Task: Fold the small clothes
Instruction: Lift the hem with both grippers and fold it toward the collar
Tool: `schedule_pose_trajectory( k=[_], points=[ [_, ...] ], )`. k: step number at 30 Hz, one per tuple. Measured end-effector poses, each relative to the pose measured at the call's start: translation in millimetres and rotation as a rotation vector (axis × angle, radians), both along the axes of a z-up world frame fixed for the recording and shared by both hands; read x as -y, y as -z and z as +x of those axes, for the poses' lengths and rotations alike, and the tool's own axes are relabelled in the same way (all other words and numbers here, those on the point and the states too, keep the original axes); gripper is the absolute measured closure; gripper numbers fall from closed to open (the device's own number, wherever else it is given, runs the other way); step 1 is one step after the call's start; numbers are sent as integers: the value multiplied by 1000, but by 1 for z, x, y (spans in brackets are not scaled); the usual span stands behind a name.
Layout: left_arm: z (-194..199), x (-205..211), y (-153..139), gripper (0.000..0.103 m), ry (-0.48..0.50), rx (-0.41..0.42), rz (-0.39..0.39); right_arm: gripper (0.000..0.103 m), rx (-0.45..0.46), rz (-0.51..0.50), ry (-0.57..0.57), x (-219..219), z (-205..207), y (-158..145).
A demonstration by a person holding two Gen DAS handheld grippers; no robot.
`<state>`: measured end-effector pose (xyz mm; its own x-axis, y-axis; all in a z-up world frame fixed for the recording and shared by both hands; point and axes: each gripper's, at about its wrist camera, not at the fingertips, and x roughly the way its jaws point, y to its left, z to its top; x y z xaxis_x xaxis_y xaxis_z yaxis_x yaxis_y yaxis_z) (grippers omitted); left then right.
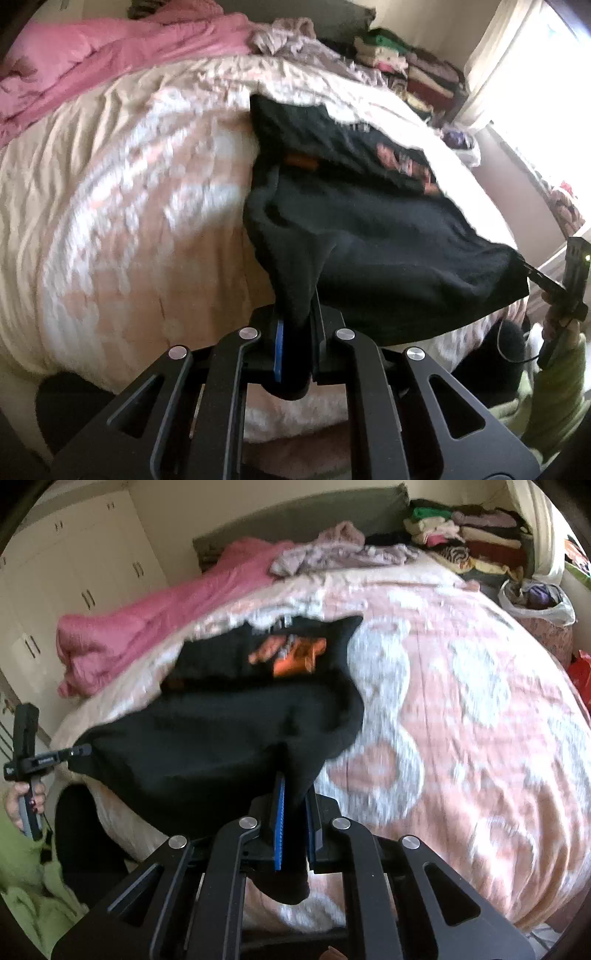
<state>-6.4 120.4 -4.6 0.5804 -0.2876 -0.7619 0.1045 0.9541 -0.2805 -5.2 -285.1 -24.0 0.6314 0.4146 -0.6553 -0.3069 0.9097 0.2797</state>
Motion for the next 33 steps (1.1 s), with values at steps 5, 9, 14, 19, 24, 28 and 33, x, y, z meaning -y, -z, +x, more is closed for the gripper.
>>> schedule_pose_trajectory(
  k=[5, 9, 14, 19, 24, 28, 33],
  points=[
    [15, 0, -22, 99, -7, 46, -2, 95, 70, 9, 17, -2, 18, -27],
    [30, -2, -36, 99, -22, 83, -18, 95, 111, 5, 33, -5, 34, -41],
    [52, -2, -50, 99, -40, 116, -29, 95, 142, 10, 59, -6, 53, -51],
    [74, -2, -60, 99, -65, 145, -39, 95, 159, 24, 76, -7, 71, -59],
    [92, -5, -64, 99, -88, 164, -56, 95, 176, 19, 87, -10, 88, -65],
    [106, -8, -67, 99, -104, 172, -76, 95, 183, 30, 101, -9, 105, -67],
    [126, -8, -71, 99, -120, 189, -80, 95, 201, 35, 117, -9, 131, -72]
  ],
)
